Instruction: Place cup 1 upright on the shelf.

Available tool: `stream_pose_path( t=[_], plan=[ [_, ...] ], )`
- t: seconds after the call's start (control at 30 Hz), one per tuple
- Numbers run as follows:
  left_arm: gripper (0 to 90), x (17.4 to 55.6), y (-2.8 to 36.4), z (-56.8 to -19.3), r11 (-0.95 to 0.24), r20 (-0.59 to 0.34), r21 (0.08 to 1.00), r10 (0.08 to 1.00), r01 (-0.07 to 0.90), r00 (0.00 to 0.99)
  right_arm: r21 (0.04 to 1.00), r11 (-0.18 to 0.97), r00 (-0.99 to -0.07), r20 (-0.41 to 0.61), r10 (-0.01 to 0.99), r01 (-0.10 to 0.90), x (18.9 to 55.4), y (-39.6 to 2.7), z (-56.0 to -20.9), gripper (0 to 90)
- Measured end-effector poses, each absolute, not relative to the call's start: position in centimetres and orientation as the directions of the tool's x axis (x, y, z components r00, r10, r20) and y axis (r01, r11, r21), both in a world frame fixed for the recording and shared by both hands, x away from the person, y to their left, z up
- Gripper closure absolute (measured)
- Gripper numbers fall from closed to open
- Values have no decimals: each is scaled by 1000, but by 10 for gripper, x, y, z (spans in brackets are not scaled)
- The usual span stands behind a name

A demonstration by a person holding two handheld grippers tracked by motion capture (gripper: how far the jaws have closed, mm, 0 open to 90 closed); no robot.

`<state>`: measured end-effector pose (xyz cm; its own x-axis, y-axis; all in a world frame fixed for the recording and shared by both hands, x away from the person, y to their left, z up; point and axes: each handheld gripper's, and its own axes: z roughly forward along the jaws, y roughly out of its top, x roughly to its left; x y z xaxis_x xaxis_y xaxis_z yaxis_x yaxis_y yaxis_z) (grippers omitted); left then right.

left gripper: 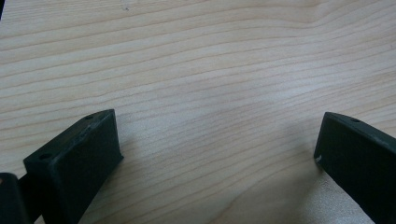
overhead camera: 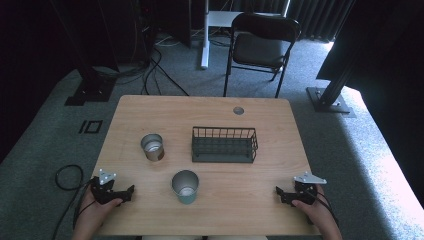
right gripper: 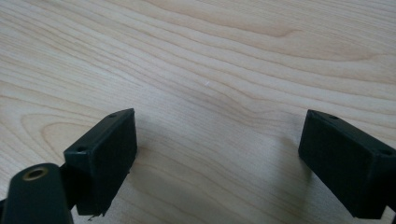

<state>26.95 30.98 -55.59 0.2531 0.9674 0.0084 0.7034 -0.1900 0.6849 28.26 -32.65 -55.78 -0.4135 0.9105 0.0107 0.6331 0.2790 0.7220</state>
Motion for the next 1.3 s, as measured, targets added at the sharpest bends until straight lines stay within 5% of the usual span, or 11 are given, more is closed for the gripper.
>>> stream_pose_path(
  t=[1.3],
  plan=[
    [9,270,310,-556,-190,8,685,967,704,253,754,305,-470,5,883,581,283,-312,-549,116]
  ],
)
